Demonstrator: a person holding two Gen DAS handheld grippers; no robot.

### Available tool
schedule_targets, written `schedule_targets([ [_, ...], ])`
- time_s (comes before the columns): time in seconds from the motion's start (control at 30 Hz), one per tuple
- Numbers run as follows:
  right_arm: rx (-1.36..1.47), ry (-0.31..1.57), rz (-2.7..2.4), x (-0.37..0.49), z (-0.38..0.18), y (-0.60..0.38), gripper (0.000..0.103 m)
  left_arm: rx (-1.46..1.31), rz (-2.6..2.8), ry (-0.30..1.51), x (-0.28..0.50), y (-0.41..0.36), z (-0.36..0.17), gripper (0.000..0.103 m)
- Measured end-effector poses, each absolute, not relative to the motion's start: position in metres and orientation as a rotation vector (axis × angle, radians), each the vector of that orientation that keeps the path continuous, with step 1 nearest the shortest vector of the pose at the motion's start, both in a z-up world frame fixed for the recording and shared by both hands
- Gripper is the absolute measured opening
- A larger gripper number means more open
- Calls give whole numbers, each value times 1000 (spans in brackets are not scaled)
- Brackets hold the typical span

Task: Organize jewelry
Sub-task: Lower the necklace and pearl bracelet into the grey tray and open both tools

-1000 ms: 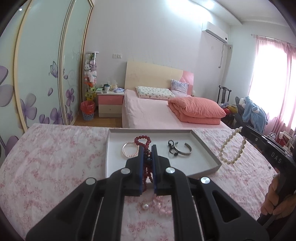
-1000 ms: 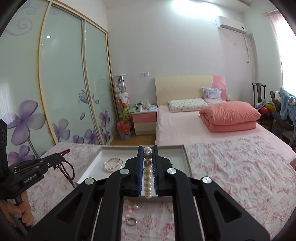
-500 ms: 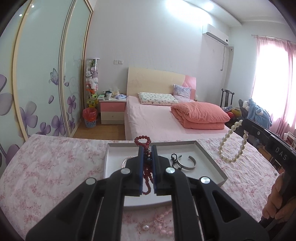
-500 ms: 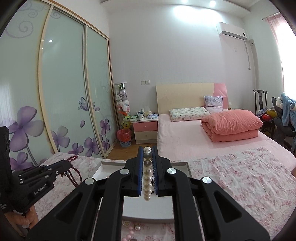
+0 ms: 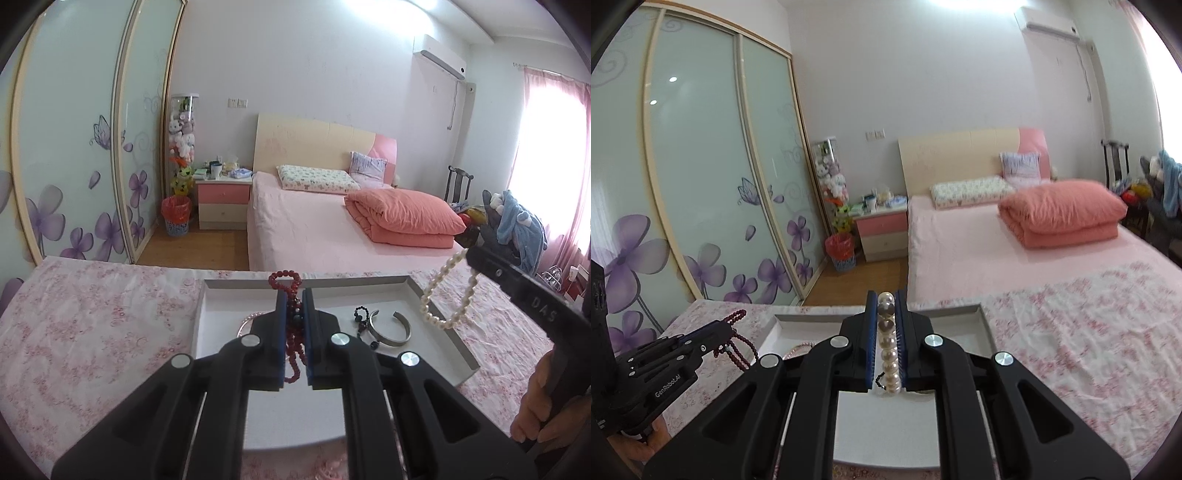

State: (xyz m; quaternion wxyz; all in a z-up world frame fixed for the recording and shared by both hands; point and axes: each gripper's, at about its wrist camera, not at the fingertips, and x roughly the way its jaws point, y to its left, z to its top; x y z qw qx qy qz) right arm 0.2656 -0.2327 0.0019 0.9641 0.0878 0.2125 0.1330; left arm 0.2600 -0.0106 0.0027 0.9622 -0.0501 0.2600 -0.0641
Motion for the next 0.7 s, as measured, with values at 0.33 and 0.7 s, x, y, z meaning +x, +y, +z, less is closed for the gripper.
schedule_targets([
  [0.33,200,517,273,285,-19,-229,31,-128,-129,589,288,-11,-21,13],
  [0.7,184,505,271,261,-17,-237,36,-161,-57,587,272,15,-18,21],
])
